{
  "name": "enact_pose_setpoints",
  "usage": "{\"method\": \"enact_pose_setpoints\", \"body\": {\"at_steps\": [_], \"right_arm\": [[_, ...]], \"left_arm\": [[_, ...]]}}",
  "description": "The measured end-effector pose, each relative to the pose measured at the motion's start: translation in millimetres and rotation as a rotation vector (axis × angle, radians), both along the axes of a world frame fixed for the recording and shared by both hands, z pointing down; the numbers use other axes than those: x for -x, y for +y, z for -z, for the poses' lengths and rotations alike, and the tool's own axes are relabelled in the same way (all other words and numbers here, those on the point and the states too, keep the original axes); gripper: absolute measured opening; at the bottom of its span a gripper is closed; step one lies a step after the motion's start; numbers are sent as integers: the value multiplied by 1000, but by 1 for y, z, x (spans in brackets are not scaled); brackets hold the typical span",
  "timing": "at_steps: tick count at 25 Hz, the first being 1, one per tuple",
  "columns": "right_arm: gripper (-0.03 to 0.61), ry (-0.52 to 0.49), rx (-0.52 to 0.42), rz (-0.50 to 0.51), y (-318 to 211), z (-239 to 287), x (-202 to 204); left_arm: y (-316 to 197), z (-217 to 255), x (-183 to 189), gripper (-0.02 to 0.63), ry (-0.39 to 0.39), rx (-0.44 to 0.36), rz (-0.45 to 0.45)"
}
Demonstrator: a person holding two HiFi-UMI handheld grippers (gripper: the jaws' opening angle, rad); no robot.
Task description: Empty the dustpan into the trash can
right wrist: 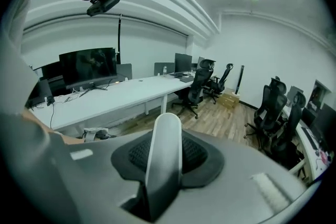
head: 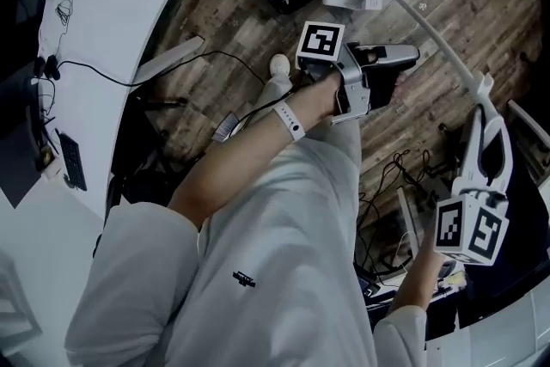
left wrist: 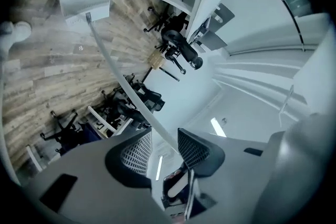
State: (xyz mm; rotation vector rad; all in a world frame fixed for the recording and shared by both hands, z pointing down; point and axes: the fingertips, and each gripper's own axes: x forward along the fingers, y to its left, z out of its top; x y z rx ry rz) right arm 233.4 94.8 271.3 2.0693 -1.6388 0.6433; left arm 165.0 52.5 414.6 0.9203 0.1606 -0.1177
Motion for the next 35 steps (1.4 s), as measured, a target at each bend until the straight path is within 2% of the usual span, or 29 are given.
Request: {"method": "enact_pose_setpoints", "body": {"at_steps": [4, 8, 14, 23, 26, 31, 35], "right_arm": [[115, -27, -4, -48, 5, -2, -16], [115, -61, -2, -96, 6, -10, -22], [115, -115, -16, -181, 14, 0, -32], [117, -123, -35, -234, 11, 22, -31], [117, -116, -40, -250, 13, 21, -30], [117, -85, -36, -220, 5, 1, -25], [117, -69, 2, -202, -4, -25, -23]], "left_arm": [[-5, -15, 16, 113, -93, -136, -37], [-11, -27, 34, 18, -209, -364, -113], [-14, -30, 57, 8, -340, -699, -231], [-17, -26, 83, 6, -482, -1117, -328], [-17, -23, 90, 6, -500, -1195, -349], [-20, -19, 102, 6, -529, -1284, -366], [-24, -21, 113, 6, -566, -1314, -370]]}}
